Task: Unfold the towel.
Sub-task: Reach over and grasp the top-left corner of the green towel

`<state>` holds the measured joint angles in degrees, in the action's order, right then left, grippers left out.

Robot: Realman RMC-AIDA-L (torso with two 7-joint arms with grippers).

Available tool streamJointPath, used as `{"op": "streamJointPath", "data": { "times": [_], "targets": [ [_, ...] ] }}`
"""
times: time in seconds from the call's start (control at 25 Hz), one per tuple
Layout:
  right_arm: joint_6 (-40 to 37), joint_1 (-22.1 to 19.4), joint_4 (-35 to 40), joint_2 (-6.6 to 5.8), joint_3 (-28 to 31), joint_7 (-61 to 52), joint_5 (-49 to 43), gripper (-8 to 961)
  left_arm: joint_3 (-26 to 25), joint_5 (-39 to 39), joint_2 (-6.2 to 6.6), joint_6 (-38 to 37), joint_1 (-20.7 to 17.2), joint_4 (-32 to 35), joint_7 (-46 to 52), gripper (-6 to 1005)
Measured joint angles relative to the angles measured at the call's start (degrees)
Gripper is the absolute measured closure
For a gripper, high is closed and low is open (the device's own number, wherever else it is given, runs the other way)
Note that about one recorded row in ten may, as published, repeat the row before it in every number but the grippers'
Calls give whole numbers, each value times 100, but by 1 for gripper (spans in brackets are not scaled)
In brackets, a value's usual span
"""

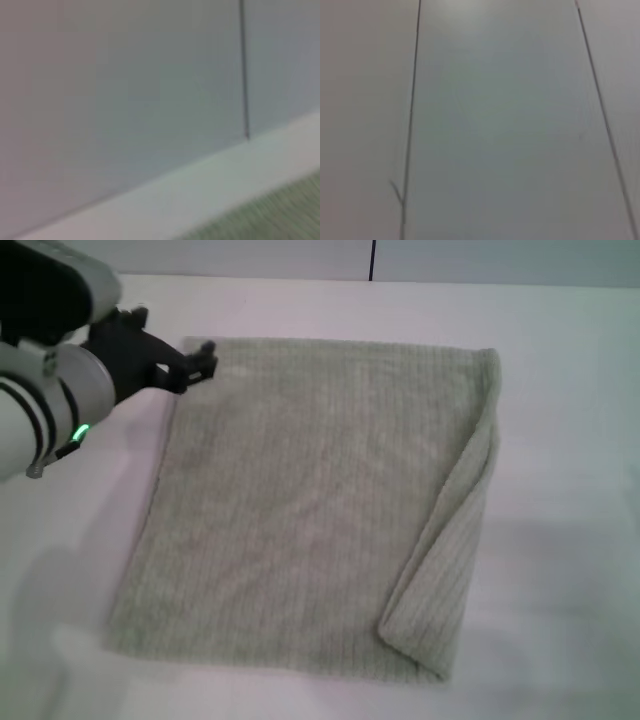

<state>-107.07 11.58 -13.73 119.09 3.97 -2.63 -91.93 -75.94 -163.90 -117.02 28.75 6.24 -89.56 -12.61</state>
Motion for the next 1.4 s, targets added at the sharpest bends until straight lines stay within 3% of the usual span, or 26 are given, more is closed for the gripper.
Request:
{"op": "streamJointPath", "data": {
  "times": [0.08,0.16,0.2,0.36,0.52,0.76,0.92,1.04,1.12,1.16,1.2,1.24,1.28,1.32,1.36,1.4],
  "targets": [
    [50,53,33,0,-153,38,-62,223,-116,145,-64,730,174,-158,-224,157],
    [72,137,73,-1,-421,215,-197,223,-116,145,-64,730,174,-158,-224,157],
    [72,137,73,-1,-421,215,-197,223,-222,344,-89,1431,350,-308,-414,158],
    [73,295,40,0,-607,283,-237,224,-287,388,-93,2072,530,-437,-465,170],
    [73,371,22,0,-652,253,-249,224,-293,363,-93,2231,560,-466,-514,194],
    [335,848,-213,-79,-753,-46,-582,224,-299,355,-99,2429,675,-330,-627,229],
    [729,1124,-254,-99,-754,-67,-588,225,-303,355,-101,2541,823,-132,-630,417],
    [1248,1397,-305,-116,-601,-117,-552,225,-306,373,-101,2542,856,-52,-632,627],
    [1459,1458,-322,-129,-528,-223,-552,225,-308,375,-102,2534,861,-32,-632,674],
    [1862,1601,-409,-242,-442,-572,-570,225,-310,373,-101,2528,870,-18,-633,698],
    [1862,1601,-409,-242,-442,-572,-570,225,-313,372,-101,2525,879,6,-634,722],
    [2080,1686,-489,-338,-455,-851,-601,225,-316,371,-101,2524,888,24,-634,745],
    [2381,1842,-700,-570,-503,-1262,-708,225,-335,371,-101,2524,899,47,-634,769],
    [2381,1842,-700,-570,-503,-1262,-708,226,-335,371,-101,2524,899,47,-634,793],
    [2614,1979,-968,-799,-504,-1445,-841,226,-359,372,-101,2523,919,69,-635,816],
    [2614,1979,-968,-799,-504,-1445,-841,226,-359,372,-101,2523,919,69,-635,840]
  ]
}}
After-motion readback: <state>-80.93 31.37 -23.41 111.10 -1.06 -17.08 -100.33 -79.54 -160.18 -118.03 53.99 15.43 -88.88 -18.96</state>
